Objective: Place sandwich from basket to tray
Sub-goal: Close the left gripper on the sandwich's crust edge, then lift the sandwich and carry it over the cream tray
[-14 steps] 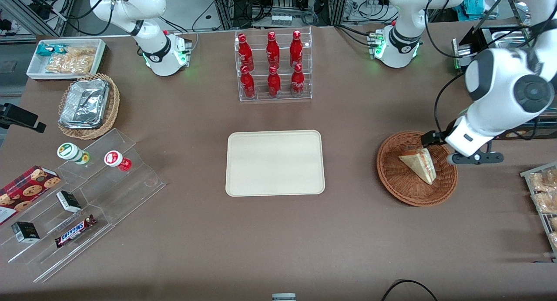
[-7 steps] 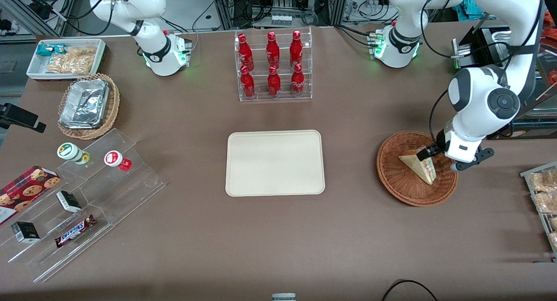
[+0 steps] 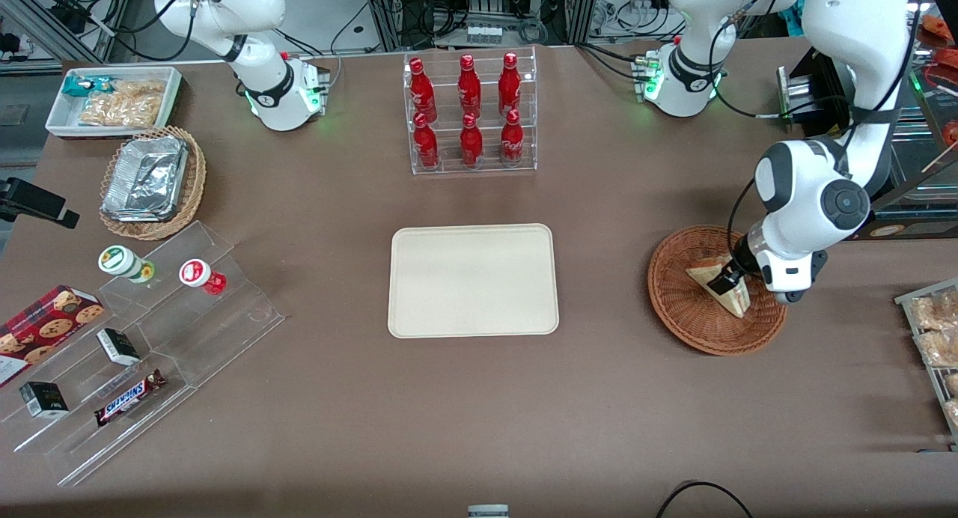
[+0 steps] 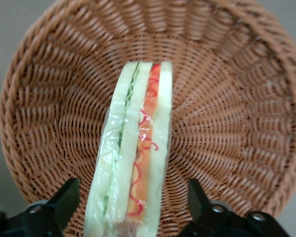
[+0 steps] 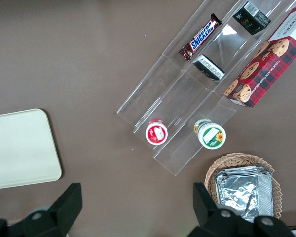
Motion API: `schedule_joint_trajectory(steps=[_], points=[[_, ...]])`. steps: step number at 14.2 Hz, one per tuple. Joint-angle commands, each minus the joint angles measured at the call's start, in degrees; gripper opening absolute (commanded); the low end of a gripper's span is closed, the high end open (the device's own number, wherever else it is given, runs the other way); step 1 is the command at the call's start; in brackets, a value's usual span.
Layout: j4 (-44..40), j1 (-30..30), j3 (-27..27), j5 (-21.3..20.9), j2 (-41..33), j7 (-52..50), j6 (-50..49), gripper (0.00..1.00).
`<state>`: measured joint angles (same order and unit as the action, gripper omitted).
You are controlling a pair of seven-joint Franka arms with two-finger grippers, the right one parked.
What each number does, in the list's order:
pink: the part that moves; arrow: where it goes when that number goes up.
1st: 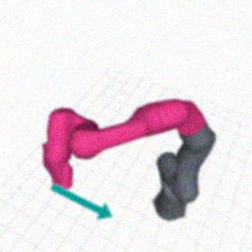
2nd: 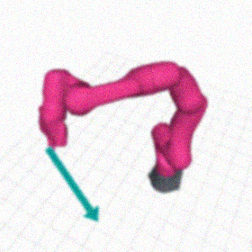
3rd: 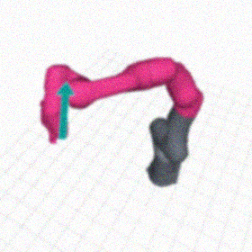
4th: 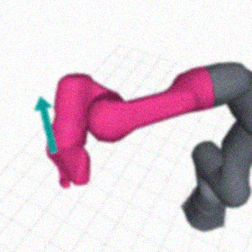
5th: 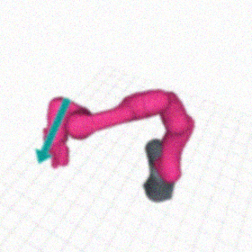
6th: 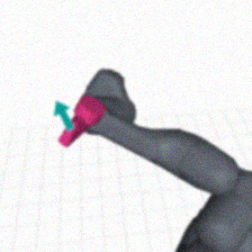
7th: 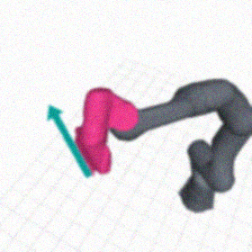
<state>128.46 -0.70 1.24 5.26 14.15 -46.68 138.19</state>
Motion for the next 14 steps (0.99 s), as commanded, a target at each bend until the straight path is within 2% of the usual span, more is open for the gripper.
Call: schedule_joint_trajectory(steps=[1, 2, 3, 6, 8, 12, 14], points=[[-0.23, -0.01, 0.16, 1.16, -0.09, -1.48, -0.64, 0.21], [-0.84, -0.01, 0.16, 1.16, -0.44, -1.05, -2.38, 0.10], [-2.41, -0.18, 0.16, 0.81, -0.88, -1.04, -5.01, 0.07], [-12.06, -0.62, 0.60, 0.46, -1.67, 0.71, -20.01, 0.06], [-18.05, -3.24, 1.30, 0.37, -1.24, 5.35, -27.78, 0.03], [-20.87, -10.27, 1.39, -2.79, 0.08, 15.62, -27.19, 0.08], [-25.61, -15.80, 1.31, -3.85, 4.11, 20.22, -27.36, 0.07]])
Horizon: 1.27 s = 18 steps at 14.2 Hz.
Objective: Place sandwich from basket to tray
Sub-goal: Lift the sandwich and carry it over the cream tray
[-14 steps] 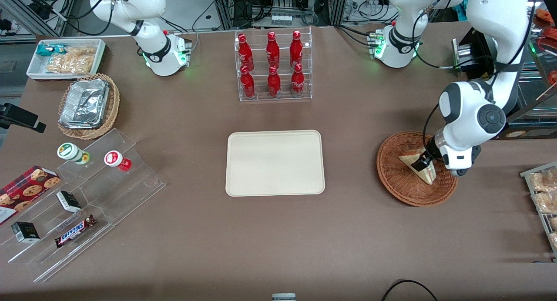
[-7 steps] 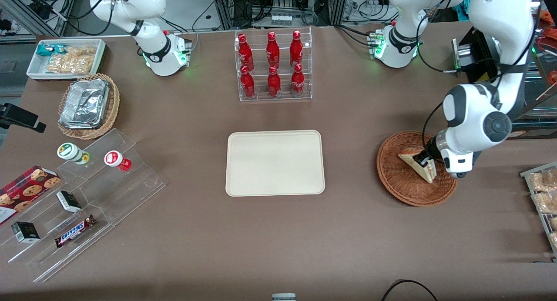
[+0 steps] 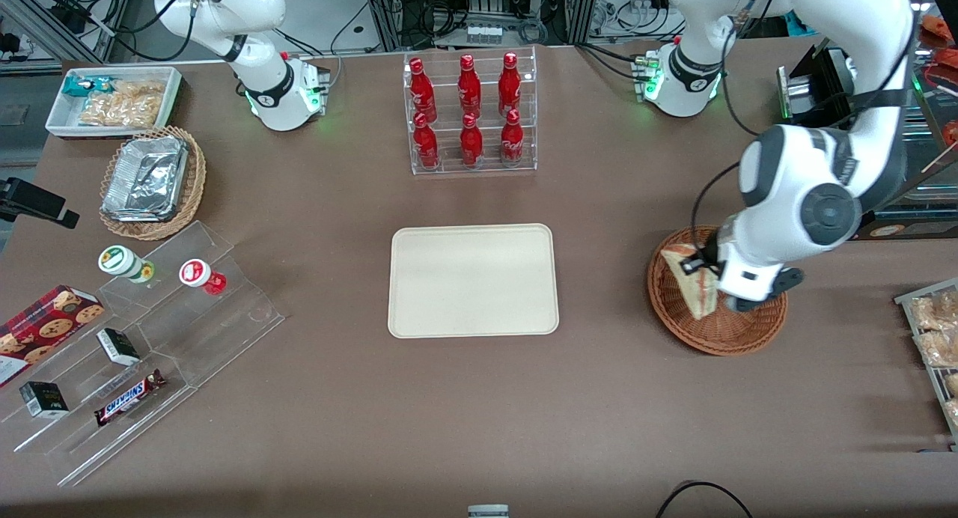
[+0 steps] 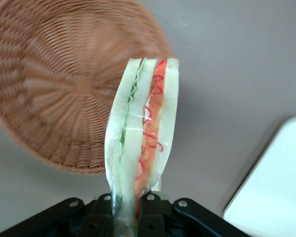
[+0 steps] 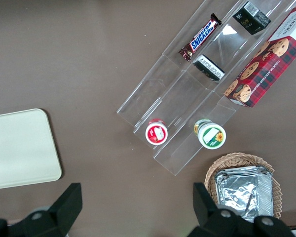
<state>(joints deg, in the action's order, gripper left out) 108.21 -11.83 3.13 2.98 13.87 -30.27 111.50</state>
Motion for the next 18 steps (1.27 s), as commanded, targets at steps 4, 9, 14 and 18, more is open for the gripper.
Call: schedule_joint_trajectory(steps=[4, 9, 14, 18], points=[[-10.36, -14.69, -0.50, -1.23, 10.36, -0.83, -0.23, 0.04], [-24.08, -24.71, -0.50, 0.27, 22.84, -16.55, 0.20, 0.04], [-31.03, -30.35, 0.29, 1.59, 29.80, -23.25, 5.48, 0.03], [-32.80, -33.07, 0.30, 1.15, 32.44, -22.99, 5.66, 0.03]])
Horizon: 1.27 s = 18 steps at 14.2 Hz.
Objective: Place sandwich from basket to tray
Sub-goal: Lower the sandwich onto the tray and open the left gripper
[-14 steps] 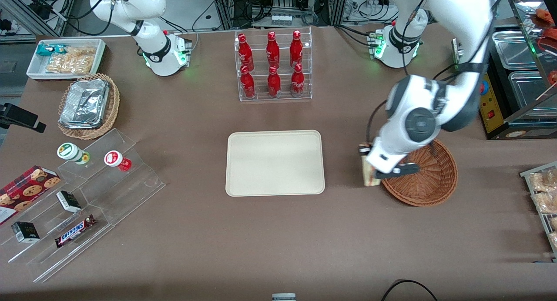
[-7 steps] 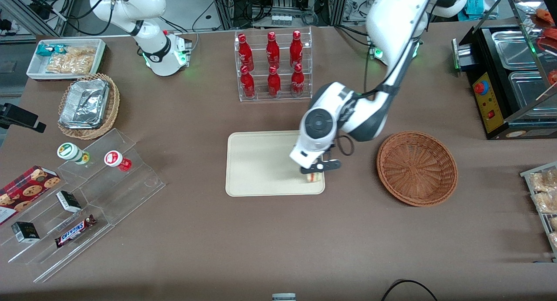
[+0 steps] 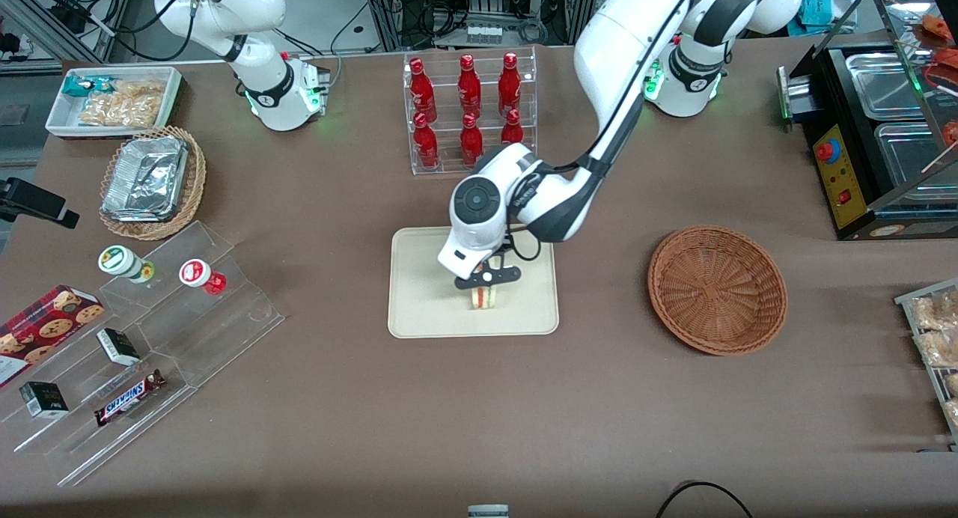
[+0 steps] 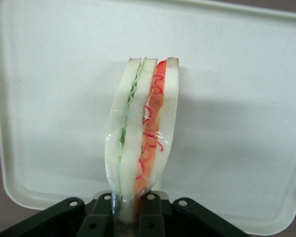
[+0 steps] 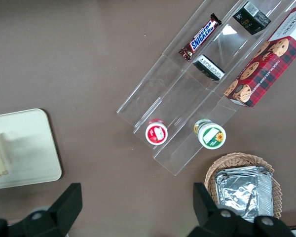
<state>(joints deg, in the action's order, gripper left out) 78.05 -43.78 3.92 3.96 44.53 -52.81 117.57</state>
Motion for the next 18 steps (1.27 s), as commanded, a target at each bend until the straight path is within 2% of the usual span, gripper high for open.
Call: schedule_joint_trajectory(steps=[1, 2, 3, 4, 7, 10, 14, 17, 18], points=[[-2.56, -1.74, -0.50, 0.17, 1.96, -0.63, -0.41, 0.04], [-2.47, -1.92, -0.41, 0.43, 2.31, -0.89, -0.15, 0.11], [-2.47, -1.92, -0.41, 0.60, 2.40, -1.67, 0.72, 0.36], [-2.21, -1.92, -0.06, 0.61, 2.40, -2.12, 1.25, 0.99], [-2.38, -1.31, -0.14, 0.34, 0.74, -1.86, -0.40, 1.00], [-1.59, -1.04, -1.28, -0.01, -4.17, -1.95, -3.83, 1.00], [-1.06, -1.13, -7.61, -0.27, -8.32, -3.17, -15.77, 1.00], [6.21, -0.87, -12.52, -0.10, -13.14, -1.43, -16.58, 1.00], [9.11, 1.40, -12.89, -0.18, -15.33, 1.02, -16.06, 1.00]])
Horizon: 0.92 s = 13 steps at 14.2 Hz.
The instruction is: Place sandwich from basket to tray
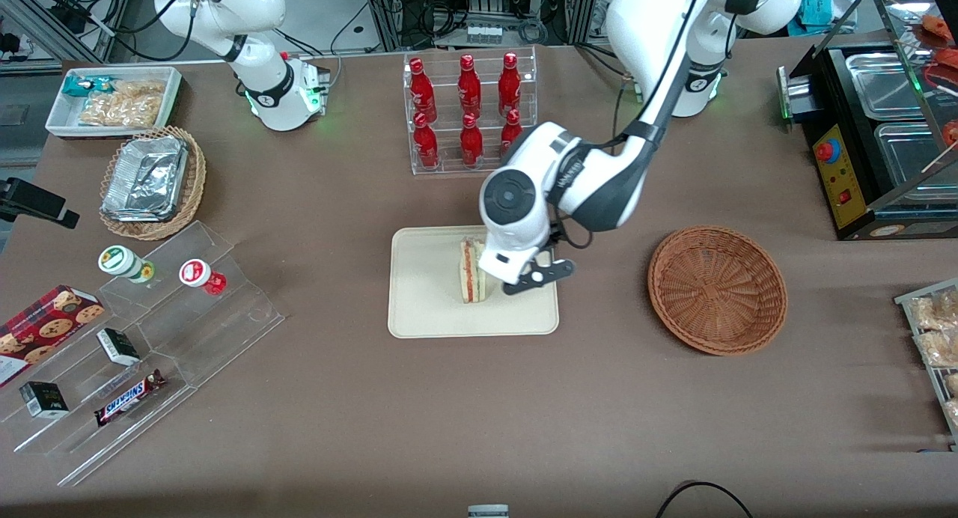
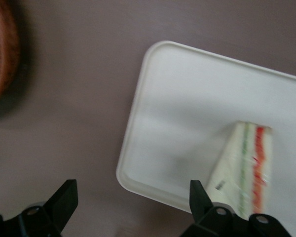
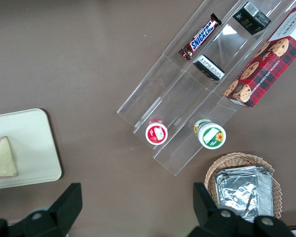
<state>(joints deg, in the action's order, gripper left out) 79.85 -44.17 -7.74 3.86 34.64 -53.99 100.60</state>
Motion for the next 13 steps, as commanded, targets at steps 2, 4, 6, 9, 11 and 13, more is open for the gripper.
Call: schedule_joint_trajectory(steps=[2, 4, 6, 9, 11, 13], points=[[10.40, 4.61, -1.32, 0.01, -8.78, 8.00, 1.00, 1.00], [12.60, 8.29, -1.32, 0.01, -12.20, 13.18, 0.30, 1.00], [16.63, 10.94, -1.32, -0.08, -16.94, 18.98, -0.05, 1.00], [23.13, 13.84, -1.40, -0.34, -24.41, 25.32, -0.23, 1.00], [25.01, 19.10, -0.01, -0.43, -27.60, 30.94, -2.41, 1.00], [24.91, 25.15, 3.50, -1.04, -30.40, 34.73, -5.76, 1.00]])
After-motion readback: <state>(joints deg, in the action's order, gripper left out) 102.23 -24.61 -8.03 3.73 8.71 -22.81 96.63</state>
